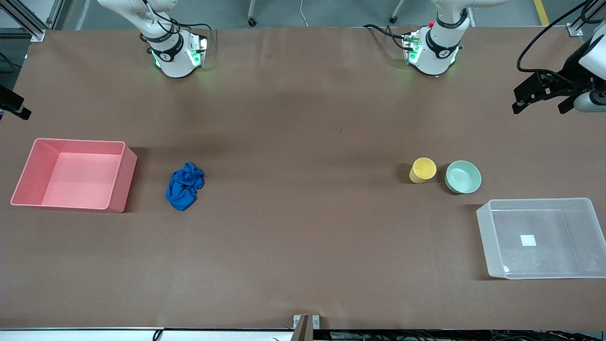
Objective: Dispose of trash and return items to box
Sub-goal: 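Lower the right gripper onto the blue cloth while the left gripper reaches the bowl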
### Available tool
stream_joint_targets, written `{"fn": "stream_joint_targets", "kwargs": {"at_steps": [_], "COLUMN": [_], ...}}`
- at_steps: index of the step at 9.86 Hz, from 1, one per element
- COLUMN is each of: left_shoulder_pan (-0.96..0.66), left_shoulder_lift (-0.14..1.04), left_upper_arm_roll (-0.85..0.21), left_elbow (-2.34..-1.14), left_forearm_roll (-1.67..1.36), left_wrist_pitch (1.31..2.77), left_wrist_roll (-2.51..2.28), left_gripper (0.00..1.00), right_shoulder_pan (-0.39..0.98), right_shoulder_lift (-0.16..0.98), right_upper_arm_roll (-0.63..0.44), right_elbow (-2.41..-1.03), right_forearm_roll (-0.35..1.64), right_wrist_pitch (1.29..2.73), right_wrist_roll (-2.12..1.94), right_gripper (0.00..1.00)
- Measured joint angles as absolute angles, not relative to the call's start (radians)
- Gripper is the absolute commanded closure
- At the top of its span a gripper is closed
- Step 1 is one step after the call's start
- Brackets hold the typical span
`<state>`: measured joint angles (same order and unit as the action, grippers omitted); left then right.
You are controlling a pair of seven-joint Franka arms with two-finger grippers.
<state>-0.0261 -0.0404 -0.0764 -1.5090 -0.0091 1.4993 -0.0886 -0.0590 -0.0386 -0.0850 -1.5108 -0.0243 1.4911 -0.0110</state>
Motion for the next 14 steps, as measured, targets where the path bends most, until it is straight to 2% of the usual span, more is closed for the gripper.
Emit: {"fn": "stream_joint_targets", "kwargs": {"at_steps": [5, 8, 9, 11, 14], "left_shoulder_pan": [-0.026, -0.024, -0.023, -0.005, 0.057], "left_shoulder_lift": [-0.04, -0.036, -0.034, -0.032, -0.028], "left_upper_arm_roll": [-0.076, -0.071, -0.069, -0.067, -0.066], "left_elbow": [-1.51, -1.513, -1.517, -1.549, -1.712], "left_forearm_roll": [-0.009, -0.009, -0.009, -0.008, -0.008], "left_wrist_pitch": [1.499, 1.499, 1.499, 1.516, 1.654], "left_wrist_roll": [-0.089, -0.089, -0.089, -0.089, -0.062], "left_gripper": [0.0, 0.0, 0.01, 0.01, 0.04], "right_shoulder_pan": [-0.057, -0.041, -0.029, -0.011, -0.004], "right_shoulder_lift": [-0.039, 0.01, 0.045, 0.1, 0.192], "right_upper_arm_roll": [-0.07, 0.065, 0.095, 0.127, 0.142], "right_elbow": [-1.513, -1.566, -1.622, -1.815, -2.112], "right_forearm_roll": [-0.024, -0.039, -0.044, -0.047, -0.049], "right_wrist_pitch": [1.492, 1.56, 1.646, 1.91, 2.335], "right_wrist_roll": [-0.003, 0.22, 0.279, 0.367, 0.405], "right_gripper": [0.0, 0.0, 0.0, 0.0, 0.0]}}
